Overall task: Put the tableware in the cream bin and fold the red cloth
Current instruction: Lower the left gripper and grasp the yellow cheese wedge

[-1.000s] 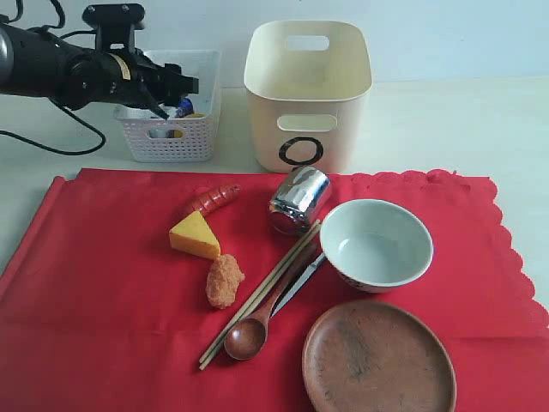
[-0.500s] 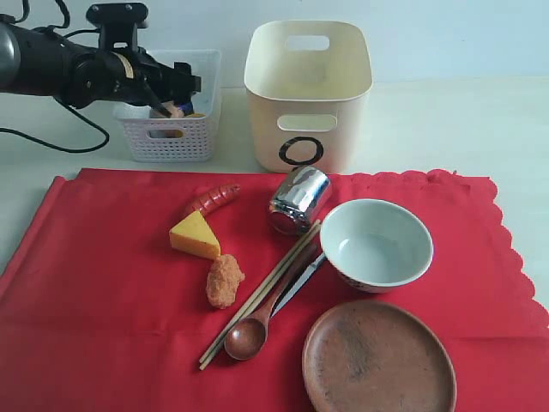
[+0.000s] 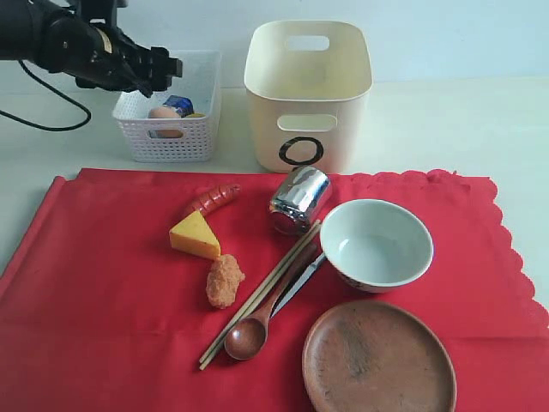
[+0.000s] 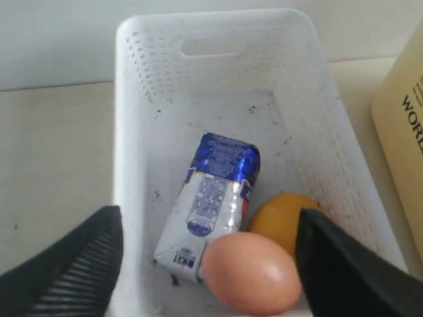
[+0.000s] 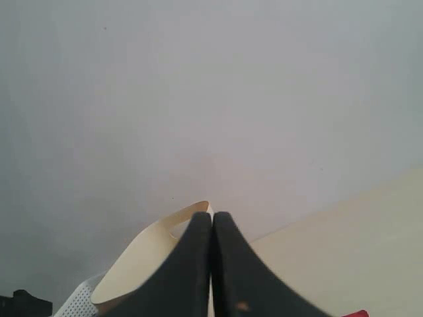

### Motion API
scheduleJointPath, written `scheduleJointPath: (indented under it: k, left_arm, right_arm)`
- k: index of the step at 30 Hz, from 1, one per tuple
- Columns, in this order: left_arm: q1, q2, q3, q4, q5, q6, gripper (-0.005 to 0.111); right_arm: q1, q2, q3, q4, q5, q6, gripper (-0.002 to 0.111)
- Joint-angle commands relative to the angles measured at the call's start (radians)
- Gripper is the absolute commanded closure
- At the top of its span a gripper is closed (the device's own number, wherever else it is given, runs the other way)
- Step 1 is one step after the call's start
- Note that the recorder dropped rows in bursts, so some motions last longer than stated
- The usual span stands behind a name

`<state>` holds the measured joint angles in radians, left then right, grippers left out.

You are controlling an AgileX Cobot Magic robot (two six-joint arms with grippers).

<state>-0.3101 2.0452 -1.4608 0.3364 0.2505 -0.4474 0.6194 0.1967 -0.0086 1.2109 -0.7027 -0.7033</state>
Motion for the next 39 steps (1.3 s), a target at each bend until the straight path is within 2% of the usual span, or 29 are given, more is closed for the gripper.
scheduleJointPath:
  k: [1,7,13,17,24,25,30,34,36,37,39]
  left_arm:
    - [-0.003,-0.056,-0.004,-0.002,0.133,-0.001,0.059]
    - [-0.022,-0.105,-0.004,-0.002,0.307,0.011,0.106]
    - [-0.069,-0.122,-0.004,-0.005,0.516,0.030,0.106]
    - [-0.123,-0.128,-0.004,-0.011,0.631,0.064,0.107]
    - [-0.260,-0.137,0.006,-0.097,0.780,0.177,0.107]
    - [-0.296,-0.137,0.015,-0.097,0.799,0.177,0.107]
    - [-0.370,-0.137,0.055,-0.130,0.811,0.184,0.107]
    - [-0.375,-0.137,0.062,-0.135,0.808,0.175,0.107]
    - [-0.375,-0.137,0.062,-0.135,0.785,0.088,0.107]
    - [-0.375,-0.137,0.062,-0.135,0.773,0.066,0.106]
    - [-0.375,-0.137,0.062,-0.135,0.754,0.067,0.094]
  right_arm:
    - [-0.003,-0.002,0.003,-0.009,-0.001,-0.003,0.108]
    - [-0.003,-0.002,0.003,-0.009,-0.001,-0.003,0.108]
    - [-0.003,-0.002,0.003,-0.009,-0.001,-0.003,0.108]
    - [-0.003,-0.002,0.003,-0.009,-0.001,-0.003,0.108]
    - [-0.003,-0.002,0.003,-0.009,-0.001,-0.003,0.108]
    - [-0.003,-0.002,0.003,-0.009,-0.001,-0.003,0.108]
    - [-0.003,-0.002,0.003,-0.009,-0.001,-0.003,0.108]
    - [-0.003,-0.002,0.003,-0.009,-0.001,-0.003,0.108]
    - [-0.003,-0.002,0.003,-0.009,-0.001,-0.003,0.108]
    - [-0.003,-0.002,0.003,-0.009,-0.001,-0.003,0.108]
    - [-0.003,-0.002,0.003,-0.009,-0.001,-0.003,0.108]
